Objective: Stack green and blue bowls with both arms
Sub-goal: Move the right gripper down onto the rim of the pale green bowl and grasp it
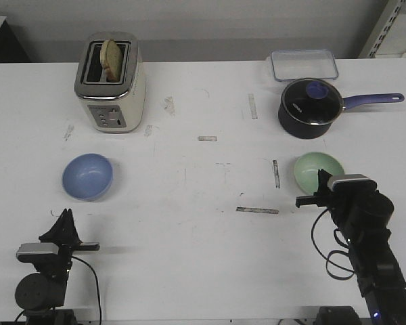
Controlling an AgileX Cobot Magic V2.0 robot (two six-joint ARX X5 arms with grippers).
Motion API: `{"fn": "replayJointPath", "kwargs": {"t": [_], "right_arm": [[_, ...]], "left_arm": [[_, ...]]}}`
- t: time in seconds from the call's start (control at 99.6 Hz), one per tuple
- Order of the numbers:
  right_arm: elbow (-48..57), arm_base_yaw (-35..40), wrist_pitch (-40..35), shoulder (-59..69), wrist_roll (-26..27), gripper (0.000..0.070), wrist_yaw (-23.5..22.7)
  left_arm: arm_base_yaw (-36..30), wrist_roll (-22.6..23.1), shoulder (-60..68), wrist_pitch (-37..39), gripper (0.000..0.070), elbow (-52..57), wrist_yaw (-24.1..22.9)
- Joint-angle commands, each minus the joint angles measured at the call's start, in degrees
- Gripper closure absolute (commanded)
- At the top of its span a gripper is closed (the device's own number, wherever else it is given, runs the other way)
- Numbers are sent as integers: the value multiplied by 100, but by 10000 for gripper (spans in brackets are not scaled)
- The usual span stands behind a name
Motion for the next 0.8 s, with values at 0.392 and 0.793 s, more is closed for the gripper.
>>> {"fn": "replayJointPath", "kwargs": {"t": [0.392,0.793], "right_arm": [[1932,-138,-2251,1790,120,697,-11],[2957,-1233,-3051,2975,118,286,-605]], "left_arm": [[7,48,-11,72,699,-120,-15],[7,46,-11,70,699,-120,-13]]}}
